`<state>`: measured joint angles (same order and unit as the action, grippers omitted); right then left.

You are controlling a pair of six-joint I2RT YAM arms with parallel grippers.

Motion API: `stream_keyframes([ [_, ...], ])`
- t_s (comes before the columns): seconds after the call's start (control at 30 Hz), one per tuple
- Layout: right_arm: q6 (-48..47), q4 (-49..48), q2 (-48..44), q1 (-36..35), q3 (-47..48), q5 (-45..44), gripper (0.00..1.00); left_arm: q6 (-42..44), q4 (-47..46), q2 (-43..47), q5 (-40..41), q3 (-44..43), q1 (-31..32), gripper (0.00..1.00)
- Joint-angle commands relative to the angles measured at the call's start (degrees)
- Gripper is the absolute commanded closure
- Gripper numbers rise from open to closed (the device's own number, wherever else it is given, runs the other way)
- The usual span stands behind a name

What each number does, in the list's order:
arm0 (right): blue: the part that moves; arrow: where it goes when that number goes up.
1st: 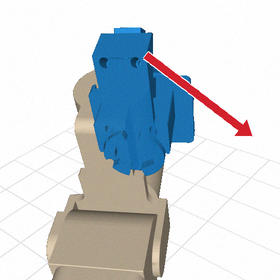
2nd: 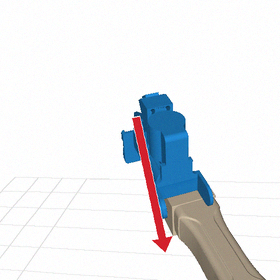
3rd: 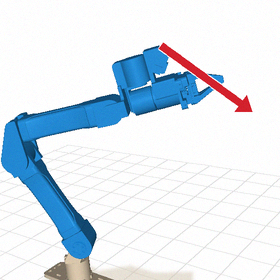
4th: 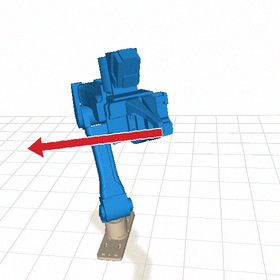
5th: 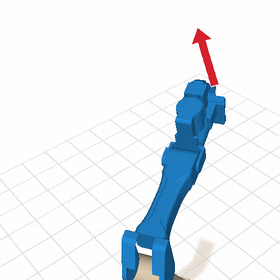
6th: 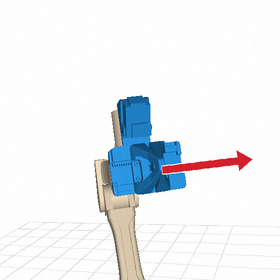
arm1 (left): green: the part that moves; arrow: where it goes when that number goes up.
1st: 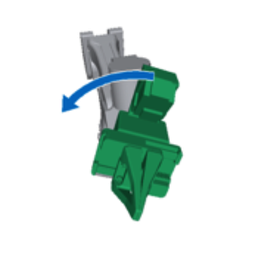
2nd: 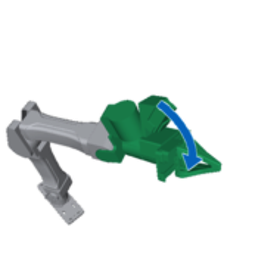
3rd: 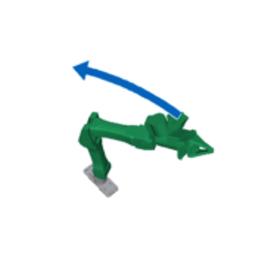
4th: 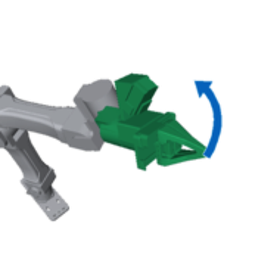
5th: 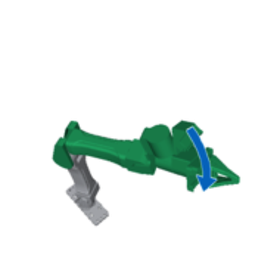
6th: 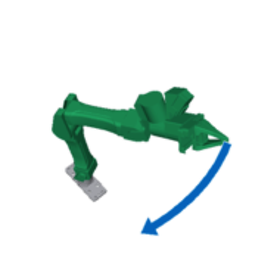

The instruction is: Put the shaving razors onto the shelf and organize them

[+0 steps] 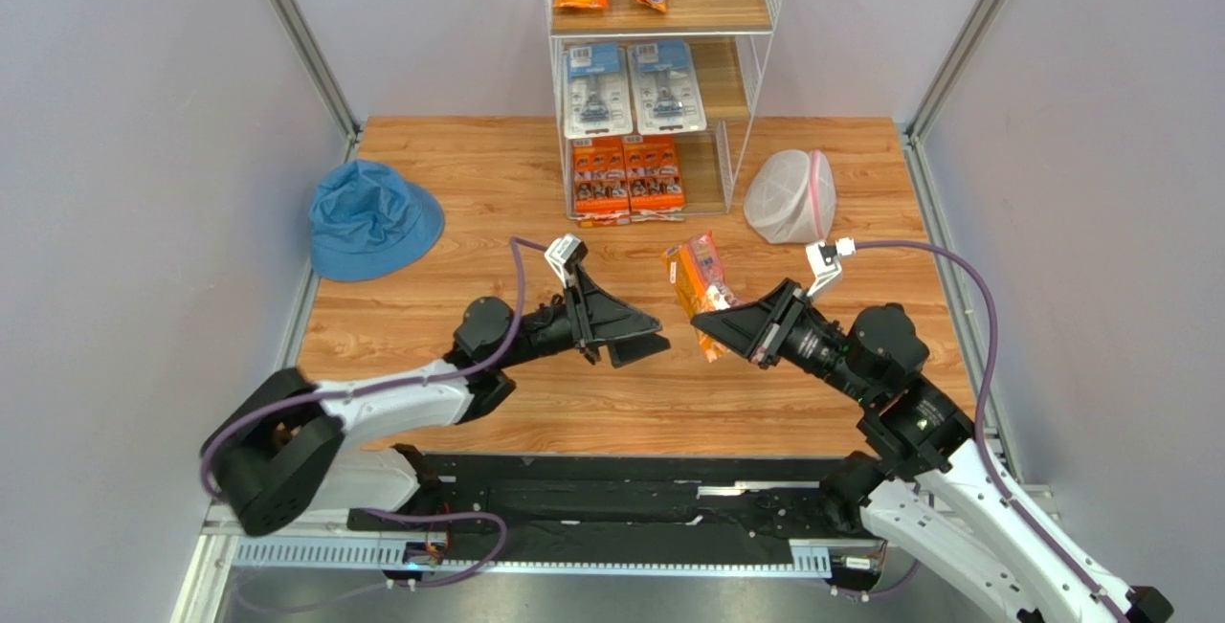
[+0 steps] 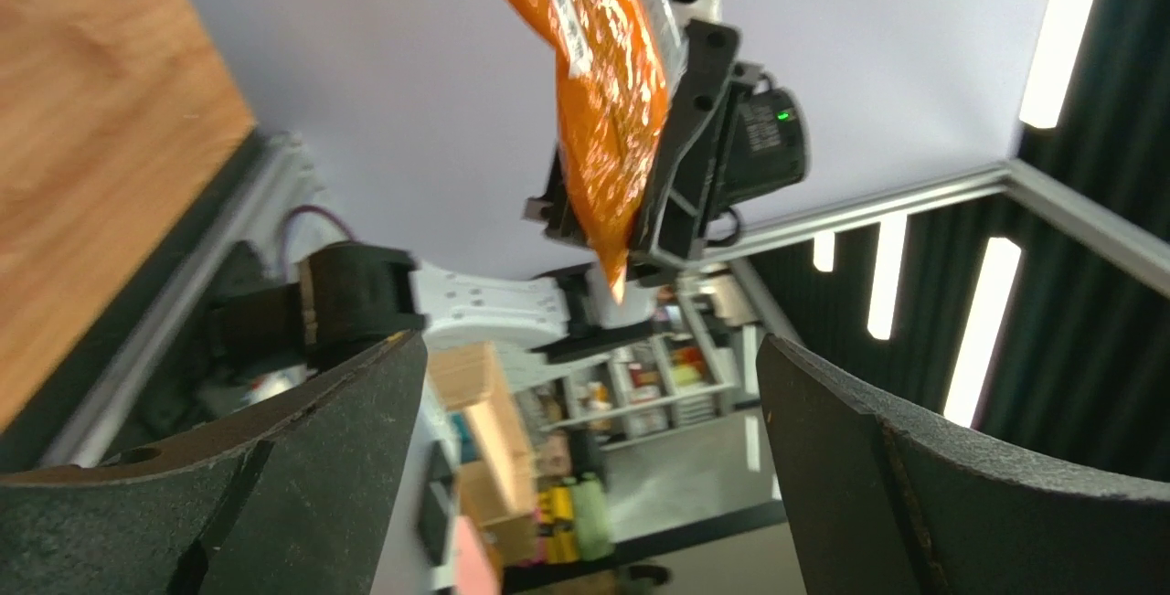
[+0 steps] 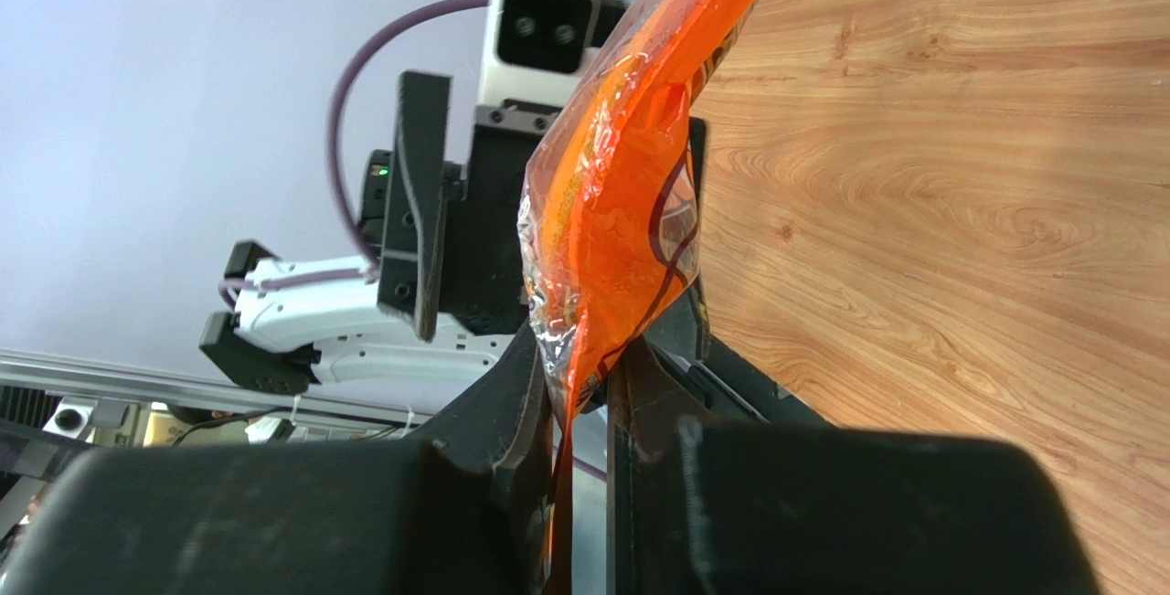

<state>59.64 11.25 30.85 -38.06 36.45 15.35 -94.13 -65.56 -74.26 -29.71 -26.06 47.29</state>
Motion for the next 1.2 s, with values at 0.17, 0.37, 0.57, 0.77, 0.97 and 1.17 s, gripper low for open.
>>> stream_keyframes([
  [0.17, -3.74, 1.06, 4.92, 0.01, 8.28, -1.12, 1.0, 39.71, 72.17, 30.65, 13.16, -11.9, -1.06, 0.01],
  [0.37, -6.19, 2.2, 9.83, -0.17, 14.08, 0.11, 1.0, 45.17, 85.06, 34.18, 19.69, -12.7, -1.15, 0.01],
  [0.57, -10.41, 5.98, 14.93, -0.26, 23.83, 0.82, 1.0, 45.88, 85.86, 31.2, 20.4, -9.27, -1.23, 0.01],
  [0.77, -16.91, 10.37, 23.28, -0.08, 37.86, 0.82, 1.0, 45.87, 84.28, 30.05, 19.43, -8.48, -1.23, 0.01],
  [0.97, -20.7, 15.12, 33.47, 0.97, 54.04, 3.98, 1.0, 46.23, 84.98, 30.4, 19.26, -8.21, -1.23, 0.01],
  [1.17, -22.02, 18.11, 41.82, 4.04, 66.1, 6.62, 1.0, 46.4, 86.65, 31.98, 20.22, -8.48, -1.15, 0.01],
])
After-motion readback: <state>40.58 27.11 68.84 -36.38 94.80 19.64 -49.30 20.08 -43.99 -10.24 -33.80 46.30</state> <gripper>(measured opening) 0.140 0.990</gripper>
